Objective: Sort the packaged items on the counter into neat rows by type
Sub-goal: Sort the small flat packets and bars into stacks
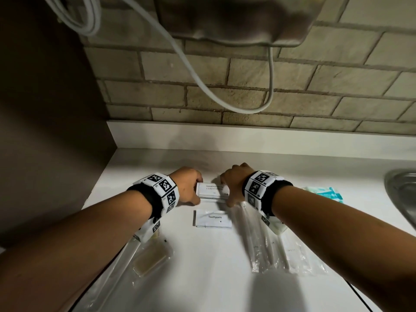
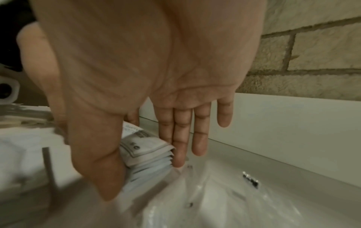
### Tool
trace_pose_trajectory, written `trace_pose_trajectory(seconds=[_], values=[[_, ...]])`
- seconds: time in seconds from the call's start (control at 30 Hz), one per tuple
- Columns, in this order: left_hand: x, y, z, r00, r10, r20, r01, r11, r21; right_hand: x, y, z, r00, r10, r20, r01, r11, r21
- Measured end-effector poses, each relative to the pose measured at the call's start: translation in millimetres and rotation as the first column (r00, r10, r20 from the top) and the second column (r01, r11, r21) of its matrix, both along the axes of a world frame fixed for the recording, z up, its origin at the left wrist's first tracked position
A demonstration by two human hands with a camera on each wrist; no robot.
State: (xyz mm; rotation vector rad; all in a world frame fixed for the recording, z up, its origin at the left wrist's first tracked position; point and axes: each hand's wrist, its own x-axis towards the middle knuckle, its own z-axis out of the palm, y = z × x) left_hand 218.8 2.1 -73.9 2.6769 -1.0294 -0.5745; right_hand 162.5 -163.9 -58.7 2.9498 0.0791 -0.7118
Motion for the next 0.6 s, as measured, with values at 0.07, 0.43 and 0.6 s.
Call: trace_pose_trajectory(seconds=[0.07, 0.43, 0.6], values=[[0, -1, 0, 1.0, -0.003, 0.004, 0.003, 1.0, 0.006, -1, -3, 0, 1.0, 0.019, 0.005, -0.019, 1.0, -0.006], [-5, 3, 0, 1.0, 0.014, -0.008, -0.014, 1.0, -0.012, -5, 1, 3, 1.0, 0.004, 0.012, -0.004, 1.0, -0.011], [-10, 18, 19, 0.996, 0.052, -0.077, -0.058, 0.996, -0.074, -12, 4, 13, 0.996, 0.015, 0.09, -0.012, 0.999, -0.033]])
